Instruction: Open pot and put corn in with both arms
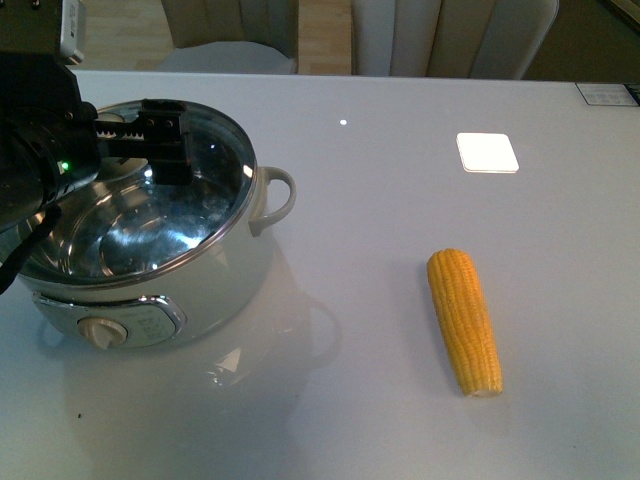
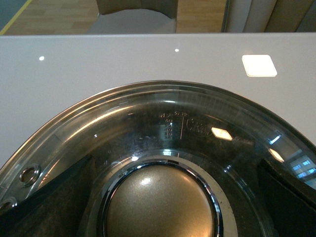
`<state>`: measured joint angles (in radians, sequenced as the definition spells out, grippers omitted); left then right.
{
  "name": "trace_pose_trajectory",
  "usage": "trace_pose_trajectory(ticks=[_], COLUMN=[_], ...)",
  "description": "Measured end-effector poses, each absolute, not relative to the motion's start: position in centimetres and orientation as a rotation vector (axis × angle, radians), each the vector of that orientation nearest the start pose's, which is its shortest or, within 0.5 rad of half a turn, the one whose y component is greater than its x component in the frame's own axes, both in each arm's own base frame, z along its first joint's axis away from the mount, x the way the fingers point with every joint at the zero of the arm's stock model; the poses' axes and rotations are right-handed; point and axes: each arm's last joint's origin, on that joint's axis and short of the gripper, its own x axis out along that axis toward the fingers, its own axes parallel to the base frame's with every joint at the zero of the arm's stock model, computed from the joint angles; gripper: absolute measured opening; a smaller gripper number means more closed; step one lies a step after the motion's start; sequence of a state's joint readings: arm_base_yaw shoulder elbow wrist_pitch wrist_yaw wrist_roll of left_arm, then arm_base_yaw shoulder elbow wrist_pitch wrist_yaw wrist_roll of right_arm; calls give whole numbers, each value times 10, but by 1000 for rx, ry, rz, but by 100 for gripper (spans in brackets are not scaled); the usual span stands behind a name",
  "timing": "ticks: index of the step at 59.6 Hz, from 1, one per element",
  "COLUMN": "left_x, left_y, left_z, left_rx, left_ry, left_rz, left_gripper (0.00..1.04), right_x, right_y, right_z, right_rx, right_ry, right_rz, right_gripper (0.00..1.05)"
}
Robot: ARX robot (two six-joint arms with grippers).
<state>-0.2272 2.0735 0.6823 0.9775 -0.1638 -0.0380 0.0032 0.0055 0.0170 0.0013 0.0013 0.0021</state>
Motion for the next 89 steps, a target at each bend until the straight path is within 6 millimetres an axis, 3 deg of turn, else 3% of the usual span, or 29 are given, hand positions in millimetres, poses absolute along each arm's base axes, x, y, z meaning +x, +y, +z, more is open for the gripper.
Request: trace_pose_trajectory(ticks=[14,32,36,56,70,78,89], left_x=[331,333,334,329,320,308,284], left_y=[-72,-69,-69,-71,-64,-42,10], left_z=[62,62,63,80,121,144,156], left_rx=[30,8,12,57,67,57,45], left_ry=[412,409,409,412,334,288,245], left_rz=[-52,-24,-15,-8,-6,27,108], left_gripper=[95,49,43,43,43,43,43], right_x=[97,97,97,97,97,97,97], right_y=[0,0,0,0,0,0,0], right_z=[169,169,169,169,169,169,169], right_rx=[2,2,2,2,2,2,2], right_ry=[-13,-13,-13,-13,-13,-13,-13], right_rz=[2,1,2,2,2,2,2], right_gripper=[96,96,96,96,96,96,96])
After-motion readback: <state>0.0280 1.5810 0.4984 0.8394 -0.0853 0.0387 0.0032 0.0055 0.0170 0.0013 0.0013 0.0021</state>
